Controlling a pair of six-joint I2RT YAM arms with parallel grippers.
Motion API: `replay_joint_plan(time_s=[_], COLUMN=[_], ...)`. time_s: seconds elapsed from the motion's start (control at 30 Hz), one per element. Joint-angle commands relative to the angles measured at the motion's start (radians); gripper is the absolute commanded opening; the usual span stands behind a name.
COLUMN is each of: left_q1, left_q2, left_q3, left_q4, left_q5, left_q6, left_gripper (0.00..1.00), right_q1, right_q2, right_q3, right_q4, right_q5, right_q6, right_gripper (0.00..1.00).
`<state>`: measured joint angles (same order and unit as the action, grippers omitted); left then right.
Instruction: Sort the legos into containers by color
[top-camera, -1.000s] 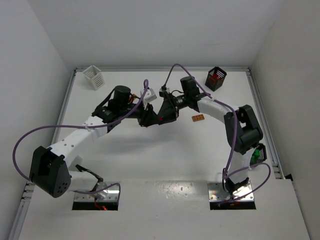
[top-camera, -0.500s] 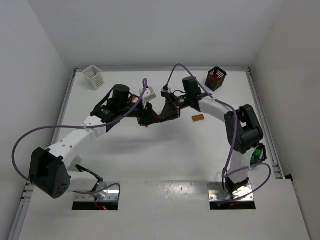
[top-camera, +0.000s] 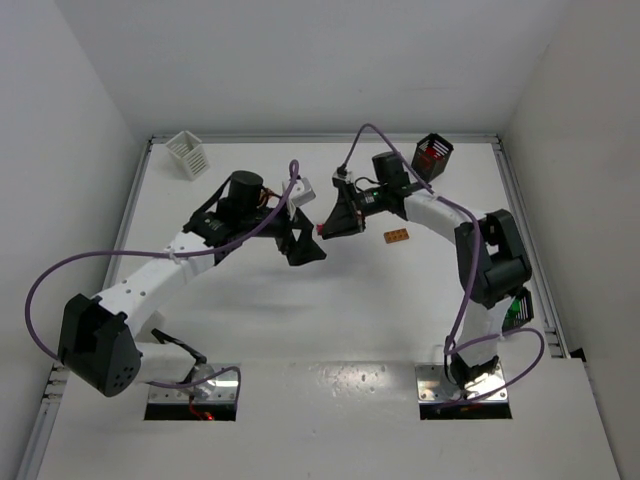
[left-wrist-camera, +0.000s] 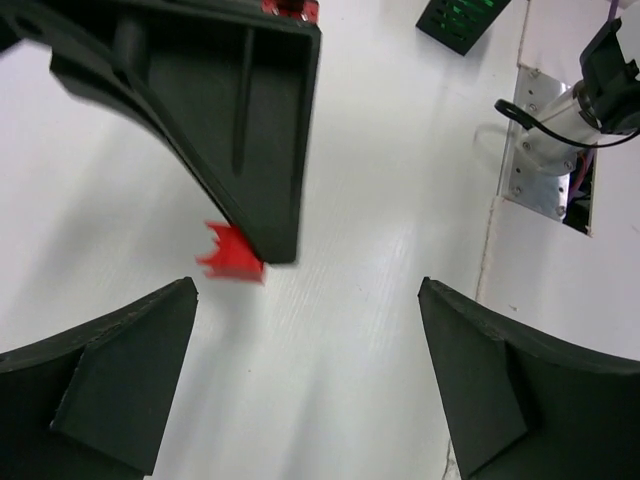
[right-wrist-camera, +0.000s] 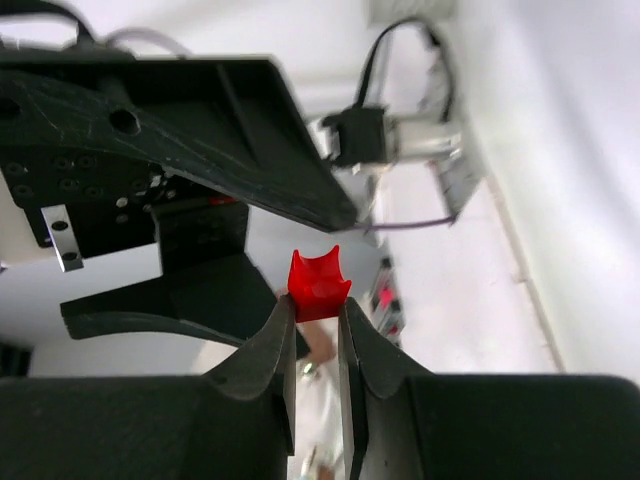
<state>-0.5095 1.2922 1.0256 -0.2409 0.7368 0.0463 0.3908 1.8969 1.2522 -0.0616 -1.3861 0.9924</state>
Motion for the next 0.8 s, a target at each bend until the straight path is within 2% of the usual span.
replay_joint_plan(time_s=[0.0, 0.03, 0.1, 0.13, 0.2, 0.23, 0.27, 0.33, 0.37, 0.43, 0.47, 0.5, 0.57, 0.67, 0.77], left_q1=[0.0, 0.009, 0.023, 0.047, 0.06, 0.06, 0.071, 0.083, 0.092, 0.12, 0.155, 0.175, 0.244, 0.288, 0.298], left_q2=[-0.042, -0.054, -0.066, -0.079, -0.088, -0.103, -0.103, -0.056, -0.029, 0.04, 0.124, 0.172, 0.26, 0.389, 0.493], left_q3=[0.03, 0.03, 0.04, 0.041, 0.051, 0.051, 0.086, 0.126, 0.177, 0.237, 0.267, 0.348, 0.422, 0.528, 0.605], left_q4=[-0.004, -0.005, -0.015, -0.024, -0.034, -0.052, -0.067, -0.121, -0.142, -0.179, -0.217, -0.244, -0.3, -0.324, -0.333], left_q5=[0.01, -0.008, -0.029, -0.046, -0.124, -0.176, -0.28, -0.385, -0.507, -0.606, -0.647, -0.712, -0.721, -0.731, -0.769], left_q6=[-0.005, -0.025, -0.042, -0.054, -0.08, -0.104, -0.105, -0.094, -0.094, -0.08, -0.08, -0.08, -0.103, -0.112, -0.103], left_gripper=[0.99, 0.99, 0.99, 0.99, 0.99, 0.99, 0.99, 0.99, 0.99, 0.99, 0.99, 0.99, 0.99, 0.99, 0.99], right_q1=[-0.059, -0.082, -0.107, -0.119, -0.15, -0.159, -0.174, -0.187, -0.187, -0.201, -0.21, -0.22, -0.234, -0.268, -0.309], right_q2=[-0.082, -0.1, -0.122, -0.143, -0.165, -0.176, -0.189, -0.202, -0.202, -0.202, -0.202, -0.202, -0.168, -0.11, -0.041], right_q3=[0.058, 0.07, 0.093, 0.117, 0.15, 0.177, 0.19, 0.211, 0.229, 0.266, 0.282, 0.321, 0.366, 0.508, 0.646], right_q4=[-0.199, -0.305, -0.403, -0.505, -0.59, -0.647, -0.664, -0.687, -0.698, -0.698, -0.707, -0.707, -0.695, -0.669, -0.653], right_q5=[0.12, 0.181, 0.252, 0.354, 0.473, 0.602, 0.652, 0.798, 0.844, 0.959, 0.998, 1.033, 1.152, 1.352, 1.443], right_q6=[-0.208, -0.25, -0.364, -0.406, -0.487, -0.555, -0.583, -0.664, -0.69, -0.756, -0.78, -0.803, -0.842, -0.865, -0.865], right_gripper=[0.0, 0.0, 0.0, 0.0, 0.0, 0.0, 0.0, 0.0, 0.0, 0.0, 0.0, 0.0, 0.0, 0.0, 0.0])
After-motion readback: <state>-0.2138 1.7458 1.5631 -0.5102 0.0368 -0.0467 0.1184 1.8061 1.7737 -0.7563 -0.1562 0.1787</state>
